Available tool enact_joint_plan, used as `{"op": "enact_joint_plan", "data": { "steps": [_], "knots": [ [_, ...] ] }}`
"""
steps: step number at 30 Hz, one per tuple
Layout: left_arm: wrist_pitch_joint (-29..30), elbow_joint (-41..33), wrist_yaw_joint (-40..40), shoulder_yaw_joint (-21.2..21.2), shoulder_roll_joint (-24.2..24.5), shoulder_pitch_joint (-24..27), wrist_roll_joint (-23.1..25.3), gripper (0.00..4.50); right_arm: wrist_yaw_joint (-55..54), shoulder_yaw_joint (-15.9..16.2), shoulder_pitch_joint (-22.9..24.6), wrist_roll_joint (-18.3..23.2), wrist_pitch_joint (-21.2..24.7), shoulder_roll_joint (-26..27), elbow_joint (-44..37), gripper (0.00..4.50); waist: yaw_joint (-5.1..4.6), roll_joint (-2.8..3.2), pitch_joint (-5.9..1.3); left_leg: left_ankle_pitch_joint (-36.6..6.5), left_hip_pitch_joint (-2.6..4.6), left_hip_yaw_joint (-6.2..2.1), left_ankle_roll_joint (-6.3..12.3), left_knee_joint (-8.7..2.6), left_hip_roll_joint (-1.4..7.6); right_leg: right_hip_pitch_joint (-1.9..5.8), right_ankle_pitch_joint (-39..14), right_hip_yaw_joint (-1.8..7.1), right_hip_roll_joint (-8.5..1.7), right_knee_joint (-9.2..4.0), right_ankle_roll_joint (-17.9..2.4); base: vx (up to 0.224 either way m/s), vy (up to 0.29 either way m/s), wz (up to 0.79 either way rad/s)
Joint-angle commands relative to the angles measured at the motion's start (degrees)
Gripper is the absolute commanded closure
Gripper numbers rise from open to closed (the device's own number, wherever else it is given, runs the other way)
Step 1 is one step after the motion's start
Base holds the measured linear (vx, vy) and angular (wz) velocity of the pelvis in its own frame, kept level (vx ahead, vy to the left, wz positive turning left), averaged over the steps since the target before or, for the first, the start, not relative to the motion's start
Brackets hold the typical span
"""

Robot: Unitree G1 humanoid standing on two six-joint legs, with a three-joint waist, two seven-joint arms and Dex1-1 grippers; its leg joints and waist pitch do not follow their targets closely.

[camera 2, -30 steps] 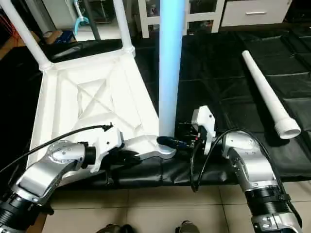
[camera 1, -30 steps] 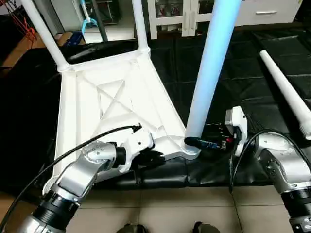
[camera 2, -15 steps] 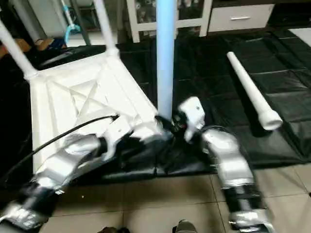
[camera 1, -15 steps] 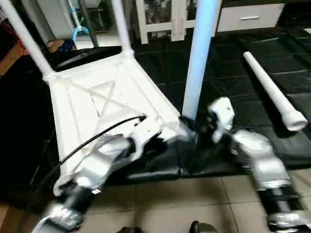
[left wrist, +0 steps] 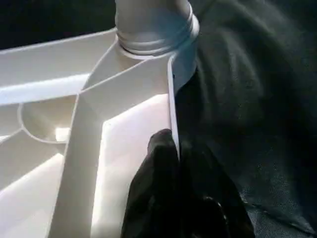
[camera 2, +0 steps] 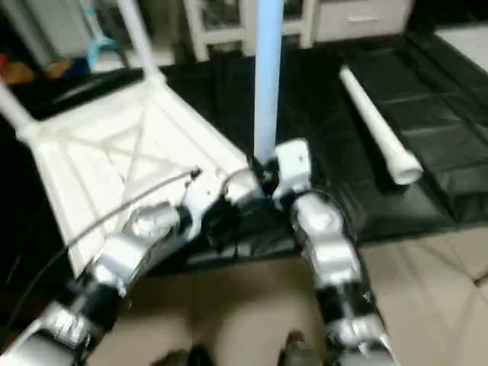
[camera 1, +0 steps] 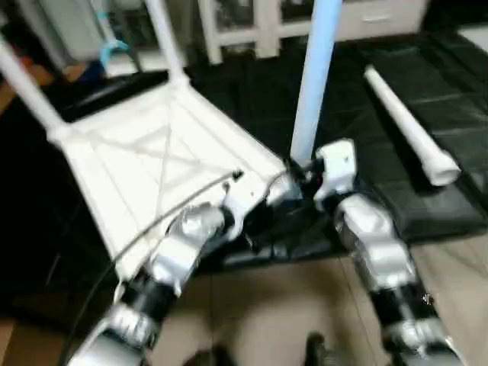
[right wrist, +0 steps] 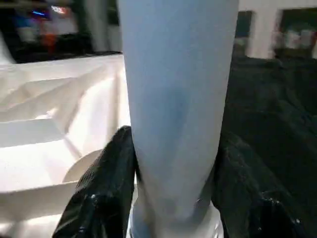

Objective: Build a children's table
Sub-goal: Rotate leg to tighten

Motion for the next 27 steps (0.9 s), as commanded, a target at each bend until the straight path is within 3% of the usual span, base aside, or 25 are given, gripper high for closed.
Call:
{"op": "enact_joint_plan", "data": {
  "steps": [1,2,3,4,5,6,7,9,10,12,15,17,20,27],
  "knots": [
    [-0.8,1.2,-1.8,-1.4,1.3,2.6,0.3,4.50,3.7,0.1,-0.3,2.1,-0.2,-0.6,-1.0,1.90,1.05,-1.31,-5.07,-14.6,2.13,-3.09,-0.03,-1.22,1.33,-0.66,-25.5,4.36,-5.99,-9.25,-7.7,0.072,-0.140,0.03],
    [-0.9,1.0,-2.1,-1.5,1.6,2.8,0.3,4.50,4.6,-0.1,-0.3,2.4,-0.3,-1.1,-1.0,1.90,1.78,-2.26,-5.57,3.8,-2.32,-2.88,5.78,-0.75,0.71,2.01,-15.9,3.66,-3.71,-7.76,-8.1,0.063,-0.109,-0.16],
    [-1.0,0.4,-2.8,-1.6,2.0,3.1,0.1,4.50,5.8,-0.4,-0.3,2.7,-0.5,-2.0,-1.0,1.85,2.21,-0.32,-6.25,13.9,-1.18,-2.77,9.18,-0.40,1.09,0.51,-2.5,2.61,-2.20,-6.34,-10.8,0.045,-0.061,-0.12],
    [-0.9,-0.3,-3.7,-1.6,2.7,3.6,0.0,4.50,8.0,-0.8,-0.3,3.6,-0.1,-3.3,-1.4,1.76,1.79,0.76,-6.57,15.9,-2.02,-2.94,11.15,-0.15,1.21,0.40,9.0,2.00,-0.70,-4.60,-12.9,0.045,-0.061,-0.12],
    [-0.9,-0.5,-3.9,-1.6,2.9,3.7,0.0,4.50,8.8,-0.9,-0.3,4.0,0.2,-3.8,-1.6,1.76,1.70,0.83,-5.98,10.8,-2.33,-2.77,11.44,-0.68,1.36,-0.24,9.3,1.92,-0.32,-5.05,-13.0,0.000,0.000,0.00],
    [-0.9,-1.2,-4.8,-1.7,3.5,4.0,-0.1,4.50,11.8,-0.9,-0.2,5.0,1.1,-5.3,-2.2,1.52,1.87,1.19,-6.58,4.6,-1.87,-2.70,10.62,-0.23,1.63,-0.46,10.2,2.13,-0.14,-4.60,-14.0,0.000,0.000,0.00],
    [-0.9,-1.7,-5.4,-1.7,4.0,4.3,-0.1,4.50,14.0,-0.9,-0.1,5.6,1.6,-6.5,-2.6,1.47,1.75,0.89,-6.53,3.3,-2.06,-2.67,10.70,-0.18,1.64,-0.23,10.8,2.11,-0.10,-4.56,-14.4,0.000,0.000,0.00],
    [-0.8,-2.2,-6.1,-1.8,4.5,4.6,-0.3,4.50,16.5,-0.9,0.2,6.3,2.1,-7.9,-3.1,1.46,1.87,1.04,-6.37,1.6,-1.98,-2.64,10.78,-0.54,1.92,-0.38,11.0,1.92,0.31,-4.56,-15.0,0.000,0.000,0.00],
    [-1.1,-3.1,-8.0,-2.2,5.5,5.2,-0.6,4.50,21.6,-0.4,0.7,7.2,2.7,-11.0,-3.8,1.46,1.80,1.30,-6.34,-0.8,-1.64,-2.79,10.43,-0.95,2.38,-0.34,8.2,1.80,0.29,-4.74,-15.4,0.000,0.000,0.00],
    [-1.0,-4.0,-9.4,-2.6,6.2,5.7,-0.9,4.50,24.7,0.1,1.1,7.2,2.5,-13.1,-3.9,1.46,1.69,1.16,-6.17,-3.2,-1.45,-2.75,9.88,-1.36,2.67,-0.43,5.9,1.84,0.40,-5.06,-15.3,-0.006,0.054,-0.04],
    [-0.4,-7.9,-15.6,-4.4,8.8,7.7,-2.9,4.50,32.3,0.6,2.4,9.6,3.0,-17.4,-5.4,1.46,1.86,0.79,-5.97,-5.4,-1.60,-2.43,9.21,-1.58,2.68,-0.34,3.5,2.30,0.09,-5.26,-15.2,-0.006,0.056,-0.05],
    [0.6,-9.8,-18.0,-5.3,10.3,8.6,-3.5,4.50,35.8,0.6,3.0,11.5,4.2,-18.7,-6.9,1.46,2.01,0.76,-6.01,-6.1,-1.16,-2.19,9.36,-1.75,2.76,-0.76,2.2,2.57,0.16,-5.41,-15.4,-0.002,0.026,-0.03],
    [1.1,-10.5,-18.8,-5.5,10.9,9.1,-3.5,4.50,39.3,0.7,3.6,12.6,4.9,-19.9,-7.9,1.46,2.05,0.36,-6.03,-7.1,-0.91,-1.98,9.37,-1.97,2.81,-1.01,1.0,2.85,0.16,-5.66,-16.0,0.000,0.000,0.00],
    [2.2,-11.5,-19.8,-5.6,11.8,9.3,-3.9,4.50,43.2,1.7,3.4,12.6,5.0,-21.8,-6.8,1.46,2.14,0.16,-6.02,-8.4,-0.91,-1.53,8.75,-2.39,2.84,-1.31,-1.9,3.04,-0.13,-6.10,-15.1,0.000,0.000,0.00]
  ]
}}
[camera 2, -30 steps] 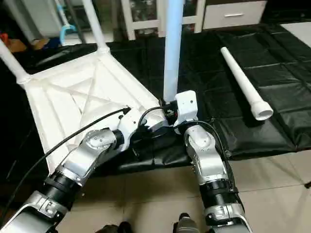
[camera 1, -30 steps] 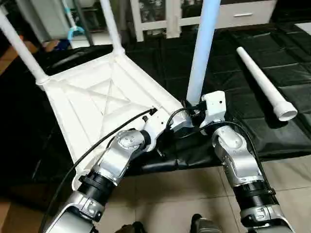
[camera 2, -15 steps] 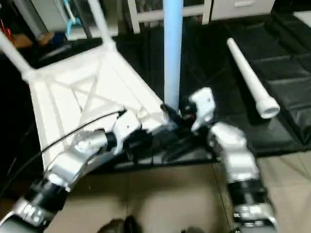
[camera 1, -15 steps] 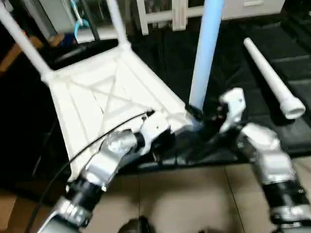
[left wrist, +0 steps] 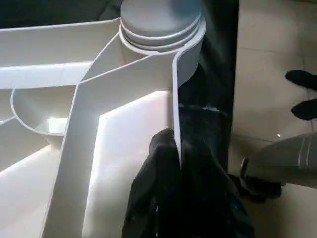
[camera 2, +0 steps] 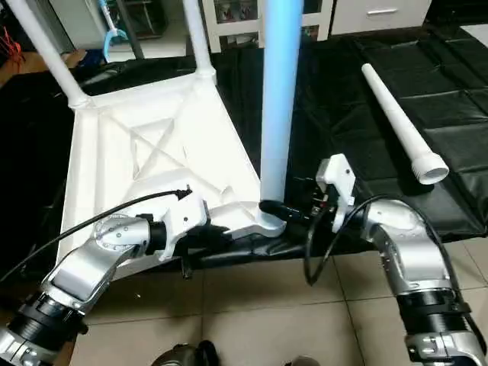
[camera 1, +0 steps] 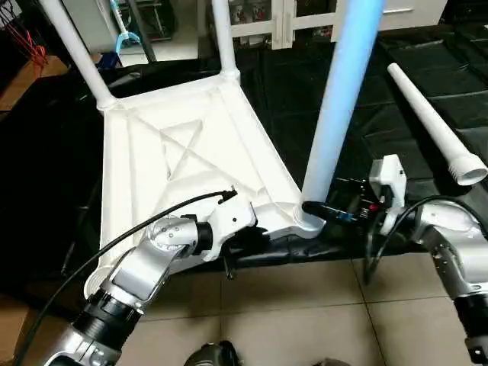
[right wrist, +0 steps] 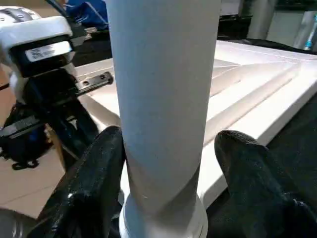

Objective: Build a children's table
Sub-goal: Rotate leg to tighten

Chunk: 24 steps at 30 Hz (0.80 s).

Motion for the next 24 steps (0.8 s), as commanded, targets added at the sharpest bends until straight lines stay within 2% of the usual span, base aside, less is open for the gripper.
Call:
{"op": "enact_joint_plan", "data": {
  "steps": [1,2,4,7,8,9,10,14,20,23,24],
  "knots": [
    [2.0,1.7,-2.1,-3.5,1.4,1.7,0.9,4.50,0.9,0.9,-0.4,-0.6,-0.3,-0.7,0.0,1.46,-0.19,-1.92,-3.88,-13.8,2.34,-1.58,6.98,-3.44,2.78,1.22,-4.2,1.10,-1.21,-4.63,-13.4,0.000,0.000,0.00],
    [2.1,1.6,-2.3,-3.4,1.4,1.7,0.9,4.50,1.0,1.1,-0.7,-1.2,-0.7,-0.7,0.7,1.46,-0.22,-1.98,-3.88,-14.1,2.36,-1.40,6.80,-3.44,2.71,1.15,-4.7,1.22,-1.23,-4.72,-13.3,0.000,0.000,0.00],
    [2.2,1.5,-2.4,-3.4,1.4,1.7,1.0,4.50,0.7,1.4,-1.0,-2.2,-1.0,-0.5,1.6,1.73,-0.15,-2.10,-3.92,-14.3,2.45,-1.27,6.62,-3.41,2.69,1.04,-5.1,1.43,-1.31,-4.82,-13.4,0.000,0.000,0.00],
    [2.3,1.4,-2.5,-3.3,1.2,1.6,1.1,4.50,1.0,2.2,-1.0,-2.9,-1.1,-0.2,2.1,1.93,-0.07,-2.10,-4.00,-13.4,2.50,-1.12,7.08,-3.25,2.67,0.98,-4.1,1.60,-1.35,-4.85,-13.6,0.000,0.000,0.00],
    [2.3,1.4,-2.5,-3.3,1.2,1.6,1.2,4.50,1.0,2.3,-1.0,-2.9,-1.1,-0.2,2.2,1.93,-0.07,-2.22,-4.03,-13.1,2.45,-1.11,7.24,-3.21,2.66,1.02,-3.6,1.60,-1.32,-4.80,-13.7,0.000,0.000,0.00],
    [2.4,1.3,-2.5,-3.3,1.2,1.7,1.2,4.50,1.3,2.5,-1.0,-2.9,-0.9,-0.1,2.4,2.17,0.00,-2.17,-4.07,-12.7,2.48,-1.10,7.54,-3.17,2.67,1.01,-3.1,1.59,-1.31,-4.73,-13.8,0.000,0.000,0.00],
    [2.4,1.3,-2.5,-3.3,1.3,1.7,1.1,4.50,1.3,2.6,-1.1,-2.9,-0.9,0.0,2.6,2.23,0.01,-2.28,-4.06,-12.4,2.42,-1.04,7.88,-3.07,2.62,1.05,-2.6,1.60,-1.32,-4.74,-13.9,0.000,0.000,0.00],
    [2.6,1.2,-2.4,-3.3,1.3,1.6,1.1,4.50,0.1,2.3,-1.3,-3.4,-1.3,0.4,3.4,2.51,0.01,-2.22,-4.02,-12.7,2.44,-1.05,7.97,-3.12,2.66,0.99,-3.7,1.56,-1.31,-4.79,-14.1,0.000,0.000,0.00],
    [2.8,1.9,-1.6,-3.0,0.7,1.2,1.0,4.50,-7.2,0.4,-1.6,-4.8,-1.8,3.1,5.6,2.61,-0.29,-2.01,-3.66,-16.3,2.44,-1.17,5.94,-3.67,2.65,0.86,-7.8,1.59,-1.26,-5.11,-13.5,0.000,0.000,0.00],
    [3.2,3.8,0.7,-2.3,-0.9,0.0,1.5,4.50,-13.7,-0.5,-1.2,-6.2,-0.7,5.2,5.8,2.62,-0.56,-1.98,-3.23,-20.6,2.72,-1.21,3.20,-4.17,2.66,0.40,-13.6,1.80,-1.24,-5.64,-12.2,0.000,0.000,0.00],
    [3.4,4.4,1.5,-2.0,-1.5,-0.4,1.6,4.50,-15.5,-0.7,-1.1,-6.7,-0.6,5.7,6.0,2.62,-0.57,-1.90,-3.21,-22.5,2.88,-1.33,1.63,-4.33,2.63,0.30,-16.2,1.84,-1.38,-5.79,-11.5,0.000,0.000,0.00]
  ]
}}
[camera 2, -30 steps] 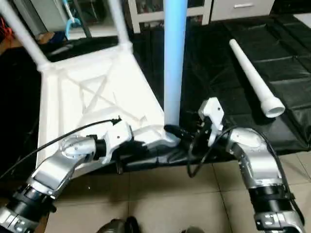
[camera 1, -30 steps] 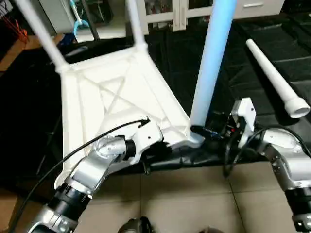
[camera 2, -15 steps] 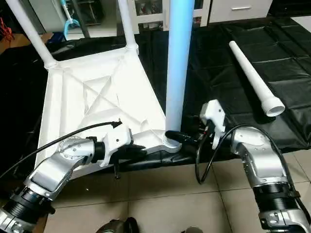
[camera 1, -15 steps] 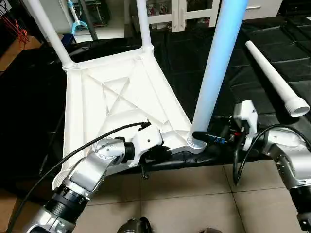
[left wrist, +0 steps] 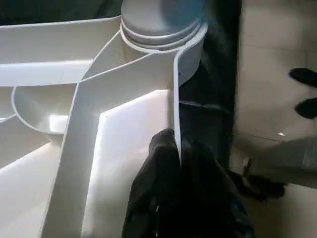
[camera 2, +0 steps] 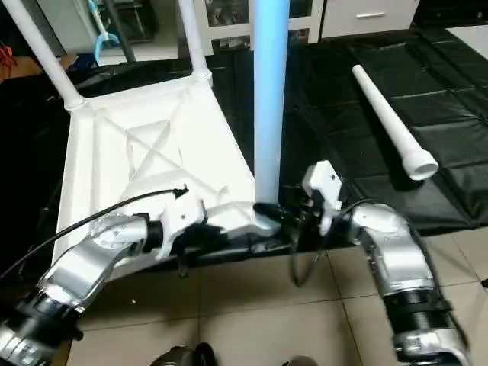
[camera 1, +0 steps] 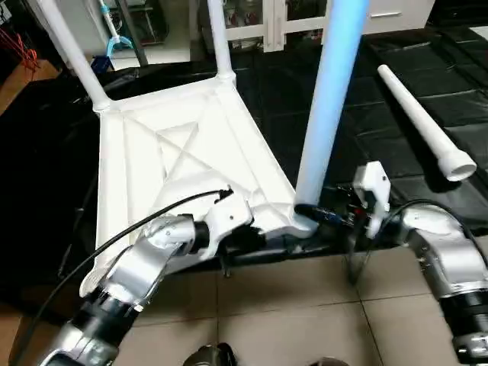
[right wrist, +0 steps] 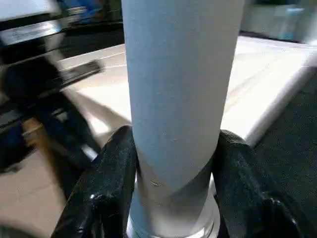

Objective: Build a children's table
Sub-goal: Rotate leg to tighten

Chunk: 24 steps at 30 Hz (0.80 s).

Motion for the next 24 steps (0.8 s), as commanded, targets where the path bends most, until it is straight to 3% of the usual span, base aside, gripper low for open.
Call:
{"op": "enact_joint_plan", "data": {
  "steps": [1,3,4,6,7,9,10,11,13,16,18,19,24],
  "knots": [
    [1.2,2.6,0.4,-2.7,-0.8,1.2,1.2,4.50,-9.1,-2.4,-0.4,-2.5,1.9,1.0,2.3,2.62,-0.14,-1.52,-3.09,-23.6,2.47,-1.99,0.44,-4.54,2.65,0.55,-17.9,1.14,-1.42,-5.76,-10.5,0.000,0.000,0.00],
    [0.9,4.3,2.5,-2.2,-1.9,0.3,1.8,4.50,-12.0,-2.3,-0.2,-3.7,2.3,1.9,2.5,2.62,-0.33,-1.52,-2.88,-25.6,2.60,-1.99,-0.64,-4.74,2.62,0.16,-19.5,1.17,-1.26,-5.98,-9.6,0.000,0.000,0.00],
    [0.4,6.0,4.7,-1.8,-3.1,-0.7,2.5,4.50,-15.0,-2.1,0.1,-5.0,2.5,2.9,2.6,2.63,-0.46,-1.16,-2.85,-28.5,2.91,-2.24,-2.24,-4.98,2.64,-0.03,-21.6,1.22,-1.43,-6.17,-8.6,0.000,0.000,0.00],
    [-0.3,7.9,7.3,-1.3,-4.3,-1.9,3.3,4.50,-18.6,-2.2,0.4,-6.4,2.9,4.2,2.8,2.63,-0.75,-1.31,-2.93,-29.7,2.87,-2.40,-2.91,-5.33,2.56,0.15,-21.4,1.08,-1.35,-6.37,-7.8,0.000,0.000,0.00],
    [-0.8,9.5,9.9,-0.7,-5.5,-3.0,4.0,4.50,-22.9,-2.2,0.5,-8.3,3.1,5.6,3.2,2.63,-0.95,-1.08,-2.79,-30.1,2.77,-2.47,-3.21,-5.62,2.47,0.11,-21.0,0.99,-1.27,-6.48,-7.4,0.000,0.000,0.00],
    [-0.8,9.5,9.9,-0.7,-5.5,-3.0,4.0,4.50,-22.9,-2.2,0.5,-8.3,3.1,5.6,3.2,2.63,-1.10,-1.20,-2.71,-31.8,3.09,-2.40,-3.86,-5.74,2.47,-0.35,-21.6,1.03,-1.14,-6.75,-7.0,0.000,0.000,0.00],
    [-1.4,11.2,12.9,0.0,-7.1,-4.5,4.6,4.50,-29.6,-2.3,0.7,-11.1,2.9,8.0,3.4,2.63,-1.08,-1.42,-2.73,-33.2,3.31,-2.49,-4.07,-5.67,2.44,-0.40,-22.8,1.08,-1.31,-6.96,-6.7,0.000,0.000,0.00],
    [-1.4,11.2,12.9,0.0,-7.1,-4.5,4.6,4.50,-29.6,-2.3,0.7,-11.1,2.9,8.0,3.4,2.63,-1.20,-1.25,-2.57,-33.5,3.42,-2.40,-4.25,-5.70,2.29,-0.75,-23.6,1.19,-1.32,-7.23,-6.4,0.000,0.000,0.00],
    [-2.7,13.7,17.5,1.1,-9.6,-6.7,5.7,4.50,-39.1,-2.3,0.9,-14.4,2.4,12.1,3.1,2.64,-1.44,-1.18,-2.53,-34.7,3.39,-2.65,-4.68,-6.05,2.21,-0.51,-24.4,0.93,-1.32,-7.44,-5.8,0.000,0.000,0.00],
    [-3.2,14.6,18.8,1.3,-10.8,-7.5,6.0,4.50,-43.2,-2.2,0.6,-14.7,1.1,14.9,2.8,2.64,-1.39,-1.17,-2.71,-35.9,3.51,-2.86,-5.40,-6.52,2.31,-0.65,-22.3,0.88,-1.11,-7.45,-5.3,0.000,0.000,0.00],
    [-3.2,14.3,18.5,1.2,-10.9,-7.2,6.0,4.50,-43.5,-2.4,-0.1,-13.6,-0.4,16.1,2.9,2.64,-1.41,-1.03,-2.82,-37.3,3.95,-2.80,-5.28,-6.45,2.23,-0.92,-21.9,0.92,-1.18,-7.71,-5.2,0.000,0.000,0.00],
    [-3.3,14.2,18.3,1.1,-10.6,-6.8,6.1,4.50,-42.2,-2.6,-0.4,-12.7,-1.1,16.1,3.0,2.64,-1.45,-0.95,-2.96,-36.4,3.61,-2.84,-4.86,-6.71,2.32,-0.52,-18.6,0.81,-1.04,-7.50,-5.5,0.000,0.000,0.00],
    [-4.0,14.5,18.1,1.3,-10.0,-6.4,6.1,4.50,-39.0,-3.1,-0.7,-10.6,-2.5,16.1,2.2,2.64,-1.23,-1.14,-2.97,-34.3,3.66,-2.30,-3.25,-6.44,2.22,-0.73,-15.6,1.21,-1.11,-7.58,-6.6,0.000,0.000,0.00]
  ]
}}
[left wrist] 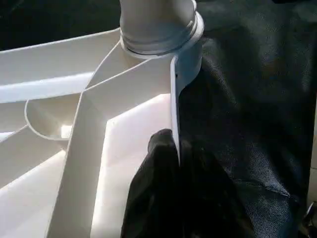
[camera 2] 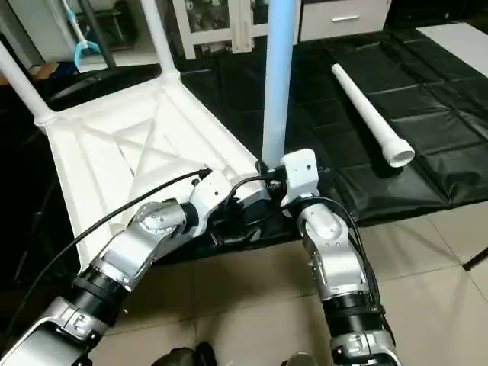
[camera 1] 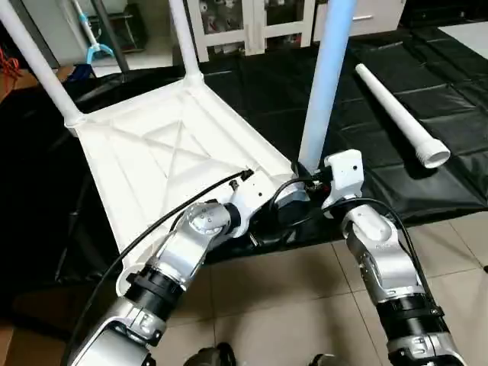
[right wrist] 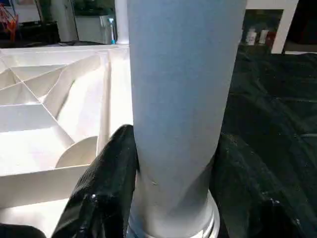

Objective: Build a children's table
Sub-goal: Rotate leg to tighten

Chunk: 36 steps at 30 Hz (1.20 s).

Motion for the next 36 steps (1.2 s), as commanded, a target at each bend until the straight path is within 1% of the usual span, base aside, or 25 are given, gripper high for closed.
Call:
{"op": "enact_joint_plan", "data": {
  "steps": [1,4,6,8,10,11,12,14,15,16,17,18,20,21,22,24,25,26,27,28,29,30,32,34,36],
  "knots": [
    [-1.4,0.6,0.7,0.5,1.0,0.9,0.9,4.50,0.9,-1.3,0.0,1.2,0.2,-0.2,0.9,2.08,-0.08,-1.17,-3.09,-34.1,3.11,-2.16,-2.95,-4.86,3.04,-0.35,-16.0,0.73,-0.95,-4.72,-6.9,0.000,0.000,0.00],
    [-2.4,1.8,0.7,0.7,1.4,0.7,1.0,4.50,3.5,-1.5,1.0,2.7,-1.0,-0.5,-1.9,1.84,0.15,-1.33,-3.05,-31.9,2.93,-2.01,-1.82,-4.72,3.12,-0.32,-17.6,0.93,-1.09,-4.91,-6.7,0.000,0.000,0.00],
    [-3.6,3.5,0.7,0.7,1.4,-0.2,1.3,4.50,3.3,-0.8,2.9,2.2,-2.4,-1.1,-4.6,1.60,0.12,-1.40,-3.03,-31.4,2.69,-2.04,-1.69,-4.74,3.06,-0.27,-19.2,0.93,-1.04,-5.01,-6.2,0.000,0.000,0.00],
    [-4.2,4.3,0.7,0.7,1.4,-0.7,1.4,4.50,3.2,-0.4,4.1,1.9,-2.9,-1.4,-5.9,1.48,0.16,-1.48,-3.04,-31.4,2.87,-1.96,-1.83,-4.67,2.95,-0.43,-20.9,1.06,-1.05,-5.30,-5.4,0.000,0.000,0.00],
    [-5.2,5.6,0.6,0.8,1.4,-1.6,1.5,4.50,2.8,0.2,5.7,0.0,-4.2,-2.4,-7.3,1.40,0.18,-1.40,-3.22,-28.2,2.27,-2.00,-1.12,-4.74,2.94,-0.16,-18.7,1.05,-1.00,-5.09,-5.3,0.000,0.000,0.00],
    [-6.0,6.6,0.6,0.7,1.4,-2.2,1.6,4.50,2.6,0.1,6.6,-0.5,-4.3,-2.8,-7.9,1.18,0.23,-1.50,-3.35,-27.6,2.32,-1.91,-0.94,-4.69,2.95,-0.15,-17.9,1.01,-0.94,-5.11,-5.4,0.000,0.000,0.00],
    [-7.1,8.1,0.6,0.7,1.4,-3.0,1.8,4.50,1.8,-0.1,7.7,-1.5,-4.3,-3.3,-8.5,1.10,0.26,-1.45,-3.19,-27.7,2.46,-1.74,-0.53,-4.60,2.89,-0.39,-17.6,1.05,-0.88,-5.27,-5.8,0.000,0.000,0.00],
    [-7.6,8.7,0.6,0.7,1.3,-3.4,1.8,4.50,1.6,-0.3,8.2,-1.8,-4.2,-3.5,-8.8,1.10,0.30,-1.64,-3.10,-28.6,2.70,-1.61,-0.37,-4.49,2.78,-0.58,-19.5,1.11,-0.90,-5.50,-5.9,0.000,0.000,0.00],
    [-7.9,9.0,0.7,0.7,1.3,-3.6,1.9,4.50,1.7,-0.3,8.3,-1.8,-4.1,-3.6,-8.8,1.10,0.16,-1.61,-3.07,-28.0,2.18,-1.86,-0.11,-4.64,2.80,-0.13,-19.9,0.98,-1.04,-5.32,-5.9,0.000,0.000,0.00],
    [-10.5,11.9,0.9,0.2,1.5,-5.5,2.7,4.50,2.8,0.2,9.5,-1.5,-3.0,-3.9,-9.2,1.10,0.10,-1.26,-2.95,-28.6,2.25,-1.87,-0.13,-4.71,2.78,-0.35,-20.7,0.93,-0.89,-5.41,-5.5,0.000,0.000,0.00],
    [-12.3,13.8,1.2,0.1,1.5,-6.9,3.2,4.50,3.3,0.7,10.1,-1.6,-2.0,-4.1,-9.4,1.10,0.09,-1.36,-2.87,-29.5,2.49,-1.80,-0.16,-4.65,2.68,-0.61,-21.6,0.94,-0.75,-5.71,-5.1,0.000,0.000,0.00],
    [-13.9,15.6,1.7,0.2,1.4,-8.1,3.5,4.50,3.7,1.3,10.7,-1.7,-1.4,-4.2,-9.6,1.10,0.26,-1.41,-2.90,-30.9,3.08,-1.73,-0.65,-4.53,2.69,-0.97,-22.7,1.10,-0.76,-5.97,-4.8,0.000,0.000,0.00],
    [-15.0,16.8,2.1,0.4,1.3,-8.9,3.7,4.50,3.8,1.7,11.0,-1.9,-1.1,-4.3,-9.8,1.10,0.14,-1.37,-2.82,-30.6,2.42,-2.05,-0.94,-4.82,2.77,-0.45,-21.7,1.02,-0.84,-5.65,-5.0,0.000,0.000,0.00],
    [-17.7,19.2,3.2,0.3,1.3,-10.8,4.6,4.50,3.6,2.2,11.3,-2.1,-0.9,-4.0,-10.2,1.10,0.09,-1.22,-2.94,-30.4,2.33,-2.10,-1.01,-4.86,2.78,-0.44,-20.3,0.96,-0.68,-5.52,-5.1,0.000,0.000,0.00],
    [-18.0,19.4,3.4,0.3,1.3,-11.0,4.7,4.50,3.6,2.2,11.4,-2.1,-0.8,-4.0,-10.2,1.10,0.10,-1.28,-3.09,-30.3,2.52,-2.03,-1.08,-4.81,2.82,-0.50,-19.2,1.00,-0.65,-5.41,-5.4,0.000,0.000,0.00],
    [-20.6,22.0,4.9,0.8,1.2,-12.7,5.2,4.50,3.2,2.5,11.6,-2.5,-0.6,-3.8,-10.7,1.10,0.18,-1.22,-3.52,-26.8,2.29,-1.87,-0.14,-4.54,2.95,-0.35,-12.3,1.17,-0.69,-4.88,-7.1,0.000,0.000,0.00],
    [-21.6,22.8,5.7,1.2,1.1,-13.2,5.3,4.50,3.1,2.6,11.6,-2.7,-0.6,-3.8,-10.8,1.10,0.14,-1.36,-3.47,-25.4,1.85,-1.73,1.15,-4.53,2.89,-0.28,-10.7,0.97,-0.58,-4.72,-7.6,0.000,0.000,0.00],
    [-22.2,23.3,6.0,1.5,1.1,-13.6,5.2,4.50,3.1,2.6,11.7,-2.8,-0.5,-3.8,-10.9,1.10,0.16,-1.53,-3.48,-25.5,1.95,-1.60,1.55,-4.49,2.93,-0.36,-11.5,0.98,-0.62,-4.83,-7.8,0.000,0.000,0.00],
    [-22.9,24.3,6.1,1.6,1.0,-14.1,5.1,4.50,3.2,2.7,11.7,-2.9,-0.3,-3.8,-11.1,1.10,0.16,-1.57,-3.38,-26.3,2.07,-1.46,1.85,-4.34,2.83,-0.57,-14.6,1.00,-0.76,-5.13,-7.7,0.000,0.000,0.00],
    [-23.1,24.9,5.6,2.3,0.8,-14.4,4.4,3.93,3.3,2.8,11.8,-2.9,-0.1,-3.8,-11.2,1.06,0.22,-1.65,-3.33,-25.4,1.88,-1.48,2.07,-4.28,2.82,-0.49,-15.4,1.10,-0.98,-5.18,-7.6,0.000,0.000,0.00],
    [-23.3,25.6,5.4,2.8,0.7,-14.7,3.8,3.93,3.5,2.9,11.8,-2.8,0.1,-3.9,-11.3,1.06,0.29,-1.61,-3.35,-24.9,1.84,-1.48,2.19,-4.28,2.86,-0.48,-15.4,1.11,-1.01,-5.18,-7.6,0.000,0.000,0.00],
    [-23.4,25.9,5.4,3.2,0.6,-14.9,3.4,3.92,3.5,3.0,11.8,-2.7,0.3,-3.9,-11.4,1.06,0.25,-1.94,-3.41,-23.8,1.66,-1.45,2.65,-4.20,2.86,-0.40,-14.3,1.08,-0.91,-5.11,-7.7,0.000,0.000,0.00],
    [-23.6,26.3,5.6,3.6,0.5,-15.1,3.2,3.84,3.5,3.1,11.7,-2.7,0.4,-3.9,-11.4,1.06,0.38,-1.79,-3.60,-22.3,1.69,-1.35,3.52,-4.03,2.94,-0.41,-12.6,1.08,-0.92,-4.93,-8.4,0.000,0.000,0.00],
    [-24.6,27.4,5.8,4.4,0.3,-15.5,2.8,3.54,3.4,3.3,11.5,-2.8,0.7,-3.8,-11.3,1.06,0.31,-1.83,-3.68,-20.7,1.52,-1.33,4.35,-3.89,2.98,-0.29,-10.4,0.97,-0.79,-4.67,-9.3,0.000,0.000,0.00],
    [-25.0,27.3,5.7,4.7,0.3,-15.4,2.5,3.51,3.6,3.5,11.4,-3.0,0.9,-3.7,-11.3,1.06,0.25,-2.00,-3.74,-19.6,1.35,-1.23,5.10,-3.68,2.88,-0.18,-8.8,0.94,-0.83,-4.48,-9.7,0.000,0.000,0.00]
  ]
}}
